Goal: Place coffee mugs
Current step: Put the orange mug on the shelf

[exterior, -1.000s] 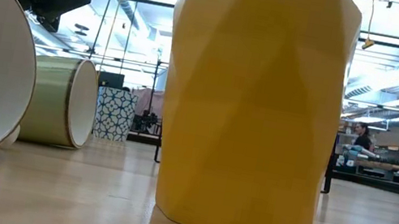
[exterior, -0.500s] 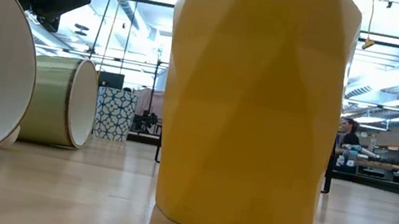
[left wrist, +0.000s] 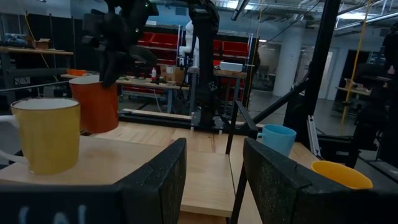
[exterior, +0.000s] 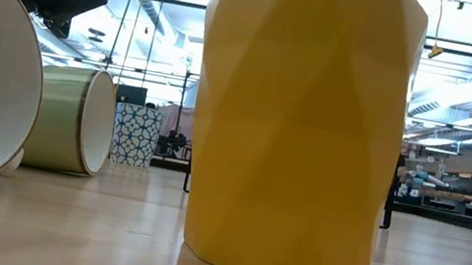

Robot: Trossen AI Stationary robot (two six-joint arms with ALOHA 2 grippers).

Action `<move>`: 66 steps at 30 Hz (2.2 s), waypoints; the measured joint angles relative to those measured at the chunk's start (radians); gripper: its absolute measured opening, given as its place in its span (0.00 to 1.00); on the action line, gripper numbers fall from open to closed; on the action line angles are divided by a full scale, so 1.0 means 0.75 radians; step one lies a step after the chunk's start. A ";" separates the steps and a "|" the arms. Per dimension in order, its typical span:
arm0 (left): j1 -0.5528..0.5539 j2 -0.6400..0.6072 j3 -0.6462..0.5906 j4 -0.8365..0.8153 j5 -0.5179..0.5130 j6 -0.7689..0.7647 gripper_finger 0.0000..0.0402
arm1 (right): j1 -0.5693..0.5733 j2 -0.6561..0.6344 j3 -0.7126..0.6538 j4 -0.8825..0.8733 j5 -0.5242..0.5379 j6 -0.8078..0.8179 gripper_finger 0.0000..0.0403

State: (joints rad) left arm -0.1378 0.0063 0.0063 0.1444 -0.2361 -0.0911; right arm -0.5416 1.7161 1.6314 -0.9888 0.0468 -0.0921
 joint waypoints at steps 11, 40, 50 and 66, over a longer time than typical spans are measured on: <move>0.000 0.000 0.000 0.000 0.000 0.000 0.41 | 0.001 -0.001 0.000 0.075 0.077 0.204 0.06; 0.000 0.000 0.000 0.001 0.000 -0.001 0.41 | 0.035 -0.002 -0.297 0.566 0.126 0.215 0.09; 0.000 0.000 0.000 0.001 0.000 -0.001 0.41 | 0.035 -0.002 -0.297 0.586 0.124 0.213 0.12; 0.000 0.000 0.000 0.001 0.000 -0.001 0.41 | 0.035 -0.002 -0.295 0.610 0.110 0.214 0.25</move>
State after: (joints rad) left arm -0.1375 0.0063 0.0063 0.1448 -0.2359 -0.0917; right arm -0.5152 1.7145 1.4101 -0.5312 0.1295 0.0681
